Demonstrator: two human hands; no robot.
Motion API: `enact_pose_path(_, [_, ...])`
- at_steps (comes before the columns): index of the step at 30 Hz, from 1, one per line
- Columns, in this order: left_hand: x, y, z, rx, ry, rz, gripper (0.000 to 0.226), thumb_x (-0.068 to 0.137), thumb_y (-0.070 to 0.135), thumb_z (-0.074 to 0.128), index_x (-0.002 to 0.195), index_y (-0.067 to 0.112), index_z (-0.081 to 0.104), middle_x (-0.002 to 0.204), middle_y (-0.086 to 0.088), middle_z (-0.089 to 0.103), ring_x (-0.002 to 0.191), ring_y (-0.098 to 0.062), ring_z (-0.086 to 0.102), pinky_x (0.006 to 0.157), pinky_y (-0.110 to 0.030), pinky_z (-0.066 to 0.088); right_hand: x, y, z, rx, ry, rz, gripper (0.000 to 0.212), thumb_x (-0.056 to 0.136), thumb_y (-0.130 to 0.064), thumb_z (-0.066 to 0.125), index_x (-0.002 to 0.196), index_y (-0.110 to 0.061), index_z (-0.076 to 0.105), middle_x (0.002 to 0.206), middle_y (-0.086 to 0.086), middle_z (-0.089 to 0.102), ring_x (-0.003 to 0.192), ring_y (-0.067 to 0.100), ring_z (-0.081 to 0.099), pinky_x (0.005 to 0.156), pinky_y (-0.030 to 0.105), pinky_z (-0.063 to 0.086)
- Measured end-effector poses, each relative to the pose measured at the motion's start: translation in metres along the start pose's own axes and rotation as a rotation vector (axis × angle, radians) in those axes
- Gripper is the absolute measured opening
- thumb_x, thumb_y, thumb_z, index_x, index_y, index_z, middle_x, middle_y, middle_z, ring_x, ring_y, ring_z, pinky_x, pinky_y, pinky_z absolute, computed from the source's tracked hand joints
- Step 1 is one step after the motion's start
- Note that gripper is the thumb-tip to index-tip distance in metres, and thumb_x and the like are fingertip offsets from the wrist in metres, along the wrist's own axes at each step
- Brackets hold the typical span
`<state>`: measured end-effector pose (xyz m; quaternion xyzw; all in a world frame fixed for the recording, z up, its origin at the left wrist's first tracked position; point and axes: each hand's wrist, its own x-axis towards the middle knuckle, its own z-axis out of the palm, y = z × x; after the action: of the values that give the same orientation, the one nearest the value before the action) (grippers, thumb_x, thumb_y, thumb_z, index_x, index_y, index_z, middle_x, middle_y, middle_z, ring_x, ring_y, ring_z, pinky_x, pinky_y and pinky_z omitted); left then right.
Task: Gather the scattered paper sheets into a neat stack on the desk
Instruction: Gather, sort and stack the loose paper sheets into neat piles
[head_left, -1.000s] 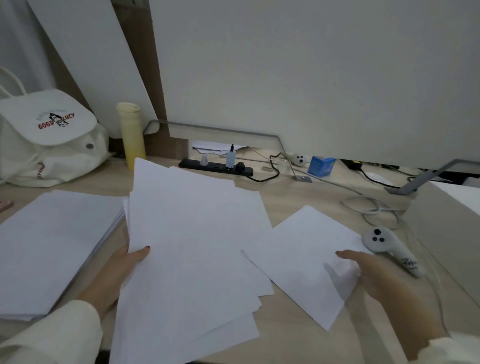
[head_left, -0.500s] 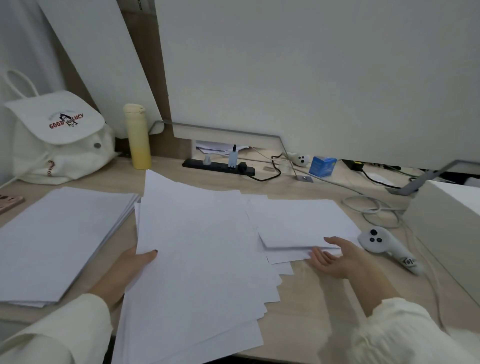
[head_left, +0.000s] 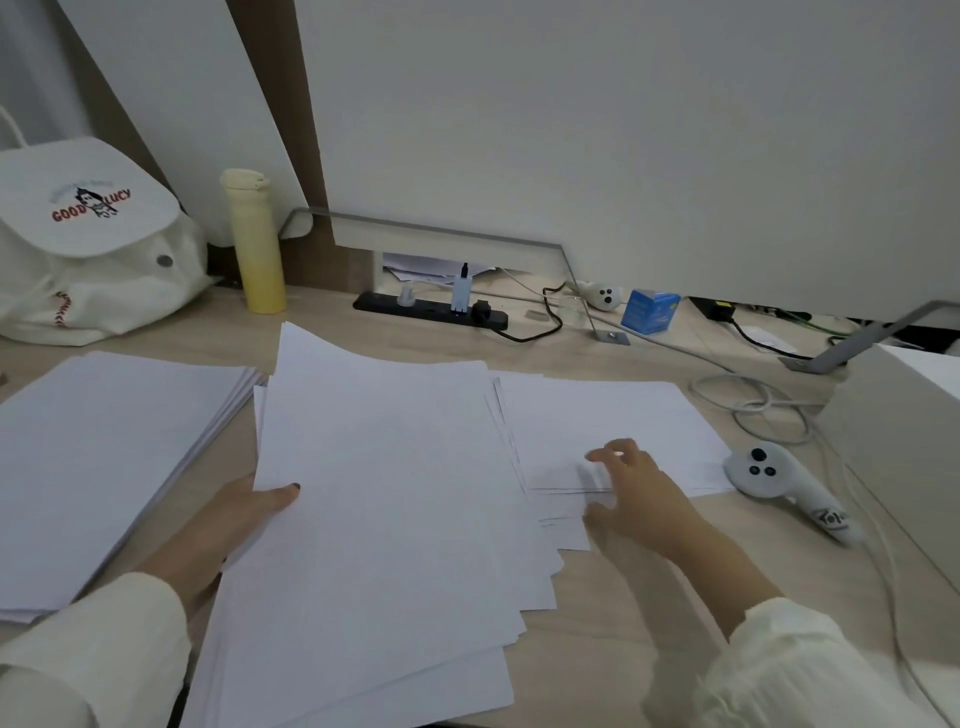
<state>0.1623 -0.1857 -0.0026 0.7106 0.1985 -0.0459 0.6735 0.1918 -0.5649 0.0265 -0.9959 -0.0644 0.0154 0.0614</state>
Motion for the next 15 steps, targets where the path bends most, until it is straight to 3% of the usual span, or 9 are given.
enact_pose_path(1, [0.001, 0.002, -0.002, 0.013, -0.007, -0.006, 0.017, 0.092, 0.01, 0.055, 0.108, 0.005, 0.058, 0.102, -0.012, 0.065, 0.084, -0.027, 0.061, 0.084, -0.037, 0.045, 0.0, 0.0, -0.004, -0.028, -0.085, -0.067, 0.064, 0.086, -0.035, 0.058, 0.142, -0.021, 0.03, 0.145, 0.004, 0.033, 0.124, 0.023, 0.045, 0.098, 0.032, 0.041])
enact_pose_path(3, [0.001, 0.004, -0.004, 0.044, -0.017, -0.025, 0.024, 0.091, 0.013, 0.058, 0.112, 0.002, 0.06, 0.114, -0.017, 0.065, 0.099, -0.033, 0.062, 0.092, -0.041, 0.045, 0.002, -0.001, -0.013, -0.104, -0.229, -0.143, 0.073, 0.088, -0.035, 0.055, 0.148, -0.024, 0.015, 0.145, 0.004, 0.037, 0.124, 0.023, 0.047, 0.098, 0.031, 0.04])
enact_pose_path(7, [0.0, 0.007, -0.005, 0.061, -0.025, -0.048, 0.035, 0.091, 0.013, 0.058, 0.122, -0.002, 0.057, 0.12, -0.019, 0.062, 0.107, -0.036, 0.06, 0.091, -0.04, 0.044, 0.012, 0.0, -0.015, -0.434, -0.29, -0.268, 0.064, 0.089, -0.033, 0.052, 0.145, -0.02, 0.021, 0.122, 0.007, 0.057, 0.105, 0.026, 0.059, 0.089, 0.033, 0.048])
enact_pose_path(11, [0.003, 0.004, -0.005, 0.034, -0.045, -0.048, 0.036, 0.092, 0.009, 0.055, 0.125, -0.005, 0.054, 0.124, -0.021, 0.06, 0.11, -0.037, 0.058, 0.092, -0.041, 0.043, 0.015, 0.006, -0.003, -0.497, -0.122, -0.362, 0.038, 0.09, -0.021, 0.044, 0.127, -0.014, 0.042, 0.098, 0.007, 0.062, 0.08, 0.024, 0.06, 0.064, 0.031, 0.039])
enact_pose_path(14, [0.003, 0.005, -0.004, 0.03, -0.018, -0.039, 0.037, 0.091, 0.009, 0.055, 0.126, -0.006, 0.053, 0.125, -0.022, 0.059, 0.114, -0.039, 0.056, 0.098, -0.044, 0.042, 0.009, 0.013, 0.012, -0.45, 0.206, -0.38, 0.023, 0.075, -0.026, 0.07, 0.093, -0.018, 0.061, 0.071, -0.002, 0.063, 0.053, 0.015, 0.052, 0.044, 0.021, 0.023])
enact_pose_path(15, [0.003, 0.005, -0.004, 0.024, -0.012, -0.041, 0.037, 0.091, 0.008, 0.055, 0.126, -0.006, 0.053, 0.125, -0.022, 0.058, 0.114, -0.039, 0.056, 0.1, -0.045, 0.041, 0.006, 0.013, 0.016, -0.368, 0.262, -0.311, 0.021, 0.073, -0.025, 0.073, 0.091, -0.019, 0.063, 0.074, -0.002, 0.065, 0.057, 0.015, 0.056, 0.044, 0.021, 0.026])
